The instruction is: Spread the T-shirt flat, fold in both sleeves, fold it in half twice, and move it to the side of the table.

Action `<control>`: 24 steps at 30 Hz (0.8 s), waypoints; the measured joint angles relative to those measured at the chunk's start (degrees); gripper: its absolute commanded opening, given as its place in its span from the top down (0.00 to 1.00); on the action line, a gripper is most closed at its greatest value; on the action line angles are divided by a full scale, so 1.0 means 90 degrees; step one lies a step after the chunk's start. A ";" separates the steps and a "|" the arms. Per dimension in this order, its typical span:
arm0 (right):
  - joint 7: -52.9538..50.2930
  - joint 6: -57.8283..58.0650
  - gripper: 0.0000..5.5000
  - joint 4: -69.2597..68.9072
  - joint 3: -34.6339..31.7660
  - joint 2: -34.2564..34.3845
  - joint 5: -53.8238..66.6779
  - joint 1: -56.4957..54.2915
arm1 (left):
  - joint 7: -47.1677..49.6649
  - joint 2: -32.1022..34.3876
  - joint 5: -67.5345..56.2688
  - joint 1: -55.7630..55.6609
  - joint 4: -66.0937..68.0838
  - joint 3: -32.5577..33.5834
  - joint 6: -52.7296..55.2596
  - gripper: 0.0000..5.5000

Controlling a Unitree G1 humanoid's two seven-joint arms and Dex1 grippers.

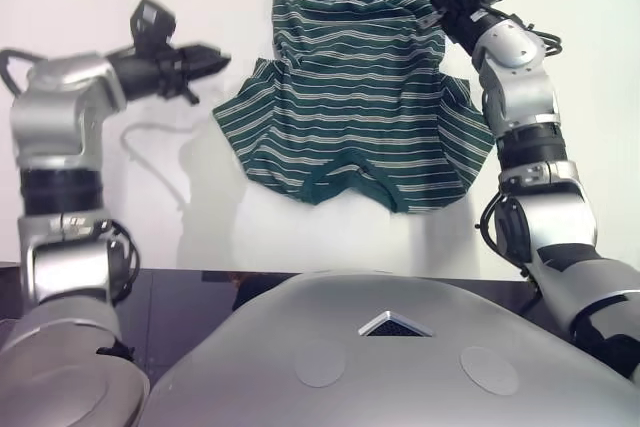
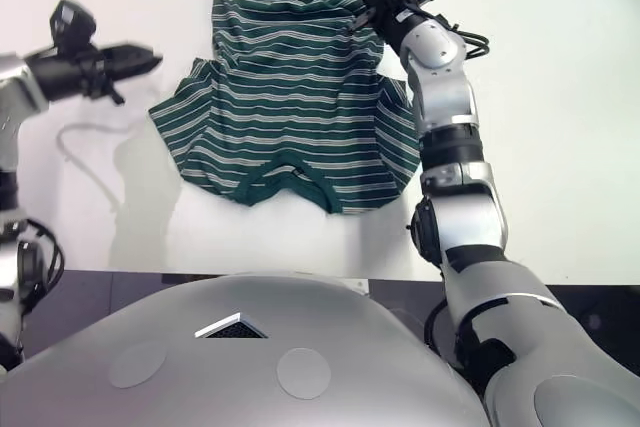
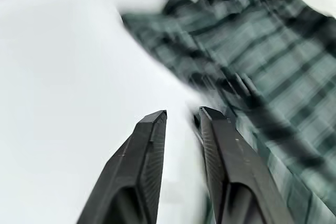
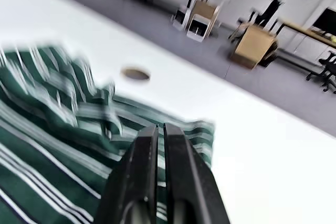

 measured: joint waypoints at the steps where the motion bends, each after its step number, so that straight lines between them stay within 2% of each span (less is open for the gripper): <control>1: -0.0032 0.0368 0.96 -0.0762 -0.0156 -0.0023 0.0128 0.0304 | -0.0023 0.0199 -0.0226 0.0560 -0.0493 0.0177 0.0481 0.74; 4: -0.0118 0.0979 0.96 -0.1838 -0.0313 -0.0089 0.0260 0.0608 | 0.0085 0.0378 -0.0393 0.1136 -0.0801 0.0331 0.0909 0.74; 10: -0.0073 0.1376 0.96 -0.2258 -0.0254 -0.0102 0.0257 0.0617 | 0.0428 0.0053 -0.0227 0.1063 0.0020 0.0076 0.0321 0.74; 18: -0.0070 0.1376 0.96 -0.2242 -0.0252 -0.0145 0.0244 0.0618 | 0.0459 -0.0296 -0.0288 0.0714 0.0625 -0.0053 0.0006 0.98; 22: -0.0078 0.1374 0.96 -0.2211 -0.0260 -0.0187 0.0240 0.0618 | 0.0531 -0.0582 -0.0443 0.0754 0.0589 -0.0015 -0.0269 0.99; 24: -0.0073 0.1379 0.96 -0.2223 -0.0292 -0.0229 0.0241 0.0625 | 0.0352 -0.0646 -0.0843 0.0889 0.0082 0.0111 -0.0206 0.99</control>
